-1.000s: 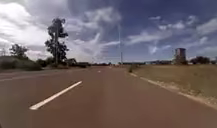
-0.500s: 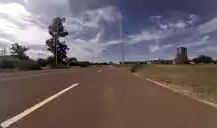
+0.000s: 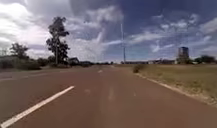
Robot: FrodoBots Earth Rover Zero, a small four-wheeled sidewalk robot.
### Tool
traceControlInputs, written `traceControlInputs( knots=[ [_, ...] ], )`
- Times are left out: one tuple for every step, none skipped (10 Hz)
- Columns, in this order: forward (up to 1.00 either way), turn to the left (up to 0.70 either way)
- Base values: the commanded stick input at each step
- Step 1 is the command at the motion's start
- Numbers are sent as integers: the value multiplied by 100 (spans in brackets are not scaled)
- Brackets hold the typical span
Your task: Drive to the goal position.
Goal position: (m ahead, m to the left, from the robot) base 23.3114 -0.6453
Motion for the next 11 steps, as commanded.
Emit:
traceControlInputs(
  knots=[
    [100, -20],
    [100, -31],
    [100, 0],
    [100, 0],
    [100, 0],
    [100, 0],
    [100, 0],
    [100, 0],
    [100, 0],
    [100, 0],
    [100, 0]
  ],
)
